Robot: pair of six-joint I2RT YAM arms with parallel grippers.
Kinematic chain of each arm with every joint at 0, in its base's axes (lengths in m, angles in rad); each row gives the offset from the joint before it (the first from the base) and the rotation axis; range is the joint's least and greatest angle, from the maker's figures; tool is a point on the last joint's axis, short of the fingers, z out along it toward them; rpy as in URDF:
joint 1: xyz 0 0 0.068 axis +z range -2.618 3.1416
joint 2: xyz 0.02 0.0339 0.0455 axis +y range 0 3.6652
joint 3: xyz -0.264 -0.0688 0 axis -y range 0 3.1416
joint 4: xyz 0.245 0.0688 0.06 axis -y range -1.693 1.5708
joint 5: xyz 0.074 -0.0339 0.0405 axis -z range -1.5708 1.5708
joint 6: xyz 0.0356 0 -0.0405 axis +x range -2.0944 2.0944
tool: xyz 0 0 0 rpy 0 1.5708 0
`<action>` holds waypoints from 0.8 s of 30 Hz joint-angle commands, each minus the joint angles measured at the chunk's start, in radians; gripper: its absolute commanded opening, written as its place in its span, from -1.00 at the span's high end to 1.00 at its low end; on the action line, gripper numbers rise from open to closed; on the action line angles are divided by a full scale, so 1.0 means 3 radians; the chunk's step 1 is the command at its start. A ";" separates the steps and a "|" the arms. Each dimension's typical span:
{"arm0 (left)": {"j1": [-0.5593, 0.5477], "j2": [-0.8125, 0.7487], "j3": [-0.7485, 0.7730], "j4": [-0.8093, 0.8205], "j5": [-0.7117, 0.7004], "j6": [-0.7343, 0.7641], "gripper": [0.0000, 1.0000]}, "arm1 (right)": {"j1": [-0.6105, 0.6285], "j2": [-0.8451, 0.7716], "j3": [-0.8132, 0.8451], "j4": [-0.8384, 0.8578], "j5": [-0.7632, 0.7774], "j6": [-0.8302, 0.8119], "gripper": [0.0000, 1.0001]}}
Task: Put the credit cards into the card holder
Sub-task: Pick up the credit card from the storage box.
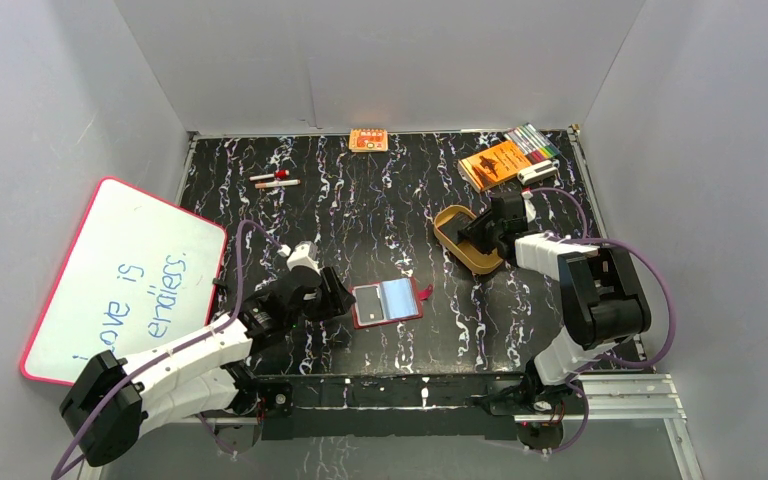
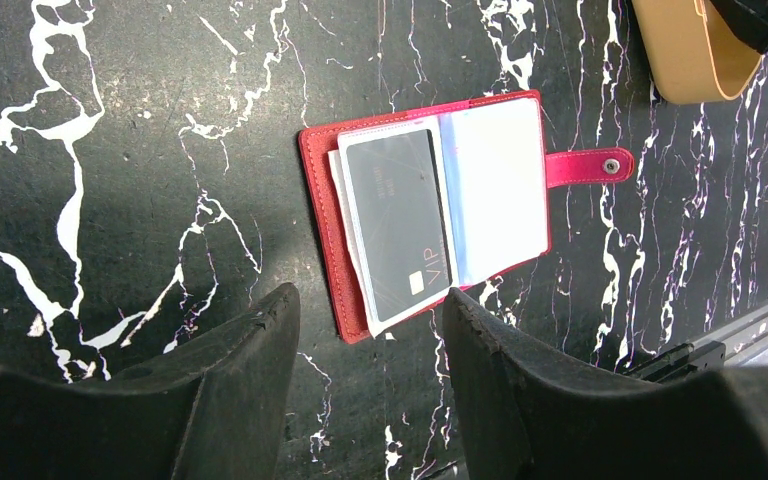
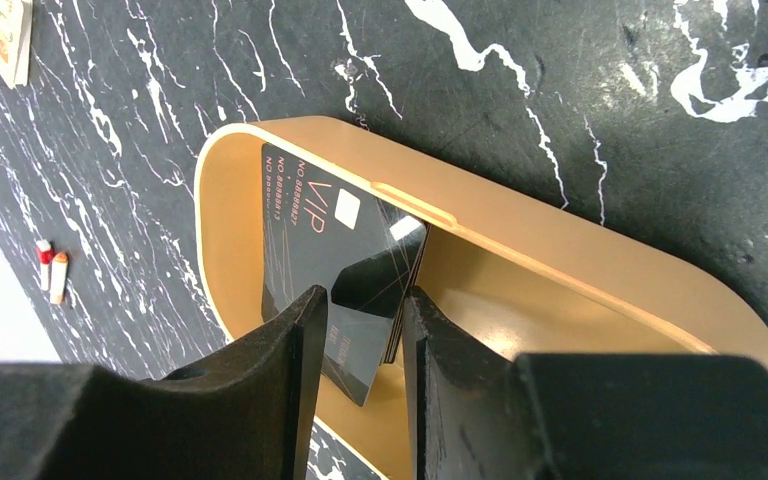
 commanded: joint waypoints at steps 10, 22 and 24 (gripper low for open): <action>0.0001 0.0052 -0.0027 0.0061 -0.0049 -0.0009 -0.06 | -0.0022 0.0032 0.0207 0.0177 -0.0076 -0.0126 0.20; 0.0004 0.0068 -0.0028 0.0062 -0.0040 -0.0012 -0.06 | -0.0022 -0.0072 0.0185 -0.0010 -0.0043 -0.0142 -0.05; 0.0003 0.0075 -0.0033 0.0061 -0.0030 -0.0019 -0.06 | -0.0032 -0.0061 0.0183 -0.0026 -0.0062 -0.0153 -0.04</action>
